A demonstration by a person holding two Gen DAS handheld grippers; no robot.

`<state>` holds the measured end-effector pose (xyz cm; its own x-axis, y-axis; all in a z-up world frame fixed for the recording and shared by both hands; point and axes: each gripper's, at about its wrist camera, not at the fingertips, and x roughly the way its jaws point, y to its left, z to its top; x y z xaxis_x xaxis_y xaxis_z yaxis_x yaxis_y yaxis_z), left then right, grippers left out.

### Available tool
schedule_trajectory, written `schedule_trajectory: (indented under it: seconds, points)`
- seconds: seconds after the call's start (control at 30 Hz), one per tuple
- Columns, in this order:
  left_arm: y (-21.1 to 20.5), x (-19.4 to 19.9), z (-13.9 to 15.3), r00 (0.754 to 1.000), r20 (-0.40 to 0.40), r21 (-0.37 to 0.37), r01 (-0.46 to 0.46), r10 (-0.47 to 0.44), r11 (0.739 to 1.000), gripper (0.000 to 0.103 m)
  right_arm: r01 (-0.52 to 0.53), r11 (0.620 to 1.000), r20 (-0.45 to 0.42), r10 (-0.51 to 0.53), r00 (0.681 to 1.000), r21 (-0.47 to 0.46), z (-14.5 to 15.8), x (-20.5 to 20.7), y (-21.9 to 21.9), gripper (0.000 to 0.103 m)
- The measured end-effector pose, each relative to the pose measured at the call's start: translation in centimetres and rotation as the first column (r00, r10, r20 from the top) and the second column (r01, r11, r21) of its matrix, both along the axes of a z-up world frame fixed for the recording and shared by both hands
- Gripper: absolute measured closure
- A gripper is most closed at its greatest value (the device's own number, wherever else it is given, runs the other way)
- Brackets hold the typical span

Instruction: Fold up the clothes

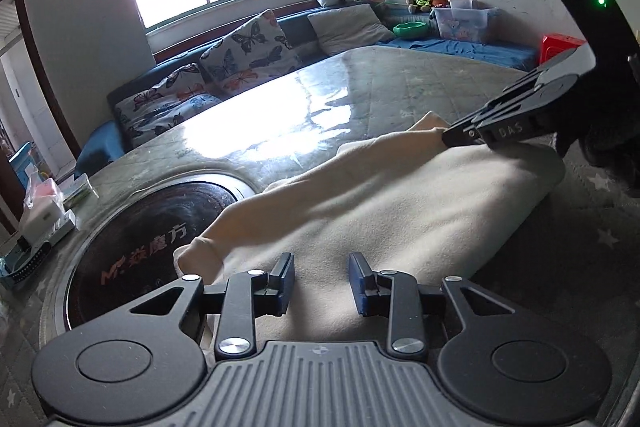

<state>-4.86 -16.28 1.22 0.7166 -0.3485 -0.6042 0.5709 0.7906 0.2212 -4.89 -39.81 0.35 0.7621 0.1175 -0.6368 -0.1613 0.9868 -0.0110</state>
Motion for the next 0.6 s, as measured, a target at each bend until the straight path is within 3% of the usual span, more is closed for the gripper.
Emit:
schedule_trajectory:
  seconds: [0.17,0.27,0.37,0.47,0.6]
  points:
    - [0.0,-0.1,0.5,1.0,0.004,-0.015,-0.014,0.014,1.0,0.07,-0.004,1.0,0.055,0.003,0.998,0.026,2.5,-2.1,-0.2,0.09]
    - [-0.2,-0.4,0.9,1.0,0.006,-0.039,-0.015,0.016,0.999,0.07,-0.108,0.994,0.067,0.106,0.992,0.021,3.9,-4.7,1.4,0.089]
    - [-0.4,-0.8,1.0,1.0,0.004,-0.052,0.01,-0.009,0.999,0.07,-0.192,0.981,0.048,0.19,0.981,0.027,3.7,-6.5,2.9,0.089]
    - [-0.4,-0.3,0.2,1.0,-0.022,-0.048,0.011,-0.012,0.999,0.07,-0.19,0.982,0.007,0.19,0.982,0.009,2.1,-6.9,3.4,0.089]
    - [0.3,0.6,0.1,0.998,-0.069,-0.079,-0.001,-0.005,0.997,0.066,-0.159,0.983,-0.014,0.161,0.987,0.093,1.2,-6.0,2.4,0.089]
